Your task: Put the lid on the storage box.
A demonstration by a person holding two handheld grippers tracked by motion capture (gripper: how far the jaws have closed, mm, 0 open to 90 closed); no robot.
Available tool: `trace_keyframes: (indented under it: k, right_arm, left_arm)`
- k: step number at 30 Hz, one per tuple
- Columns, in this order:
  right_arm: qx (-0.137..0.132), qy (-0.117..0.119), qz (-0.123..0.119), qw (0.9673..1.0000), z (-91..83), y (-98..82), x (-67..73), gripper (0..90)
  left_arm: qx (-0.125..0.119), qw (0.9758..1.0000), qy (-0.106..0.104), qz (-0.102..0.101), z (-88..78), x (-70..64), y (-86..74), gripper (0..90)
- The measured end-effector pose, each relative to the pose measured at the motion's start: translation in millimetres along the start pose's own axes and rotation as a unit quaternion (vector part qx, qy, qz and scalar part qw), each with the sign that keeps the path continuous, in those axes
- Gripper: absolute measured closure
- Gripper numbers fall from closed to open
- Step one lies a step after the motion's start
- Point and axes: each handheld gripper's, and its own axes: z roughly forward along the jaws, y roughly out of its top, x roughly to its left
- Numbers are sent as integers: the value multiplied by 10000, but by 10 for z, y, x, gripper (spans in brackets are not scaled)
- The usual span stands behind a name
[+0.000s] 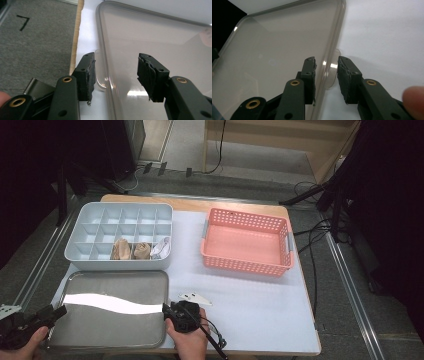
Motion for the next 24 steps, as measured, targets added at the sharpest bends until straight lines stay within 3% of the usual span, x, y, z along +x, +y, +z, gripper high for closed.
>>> trace_keyframes:
  k: [5, 11, 14, 17, 22, 24]
  right_arm:
    - [-22, -83, 98, 9999, 1, -7, 11, 719]
    - [80, 109, 488, 9987, 0, 35, -55, 736]
    - [52, 156, 498, 9986, 2, 32, -63, 728]
    - [61, 180, 550, 9983, 2, 34, -62, 721]
    - [57, 464, 838, 9954, 9, 25, -115, 712]
    - [52, 486, 795, 9956, 6, 22, -122, 705]
  left_arm:
    - [37, 9995, -40, -296, -5, 34, 21, 546]
    - [53, 9984, -153, -541, -17, 63, 23, 572]
    - [82, 9948, -496, -882, -21, 111, 15, 573]
    - [65, 9947, -508, -895, -35, 130, 8, 604]
    - [160, 9968, -427, -650, -53, 129, 19, 599]
    - [196, 9973, -425, -574, -51, 125, 28, 596]
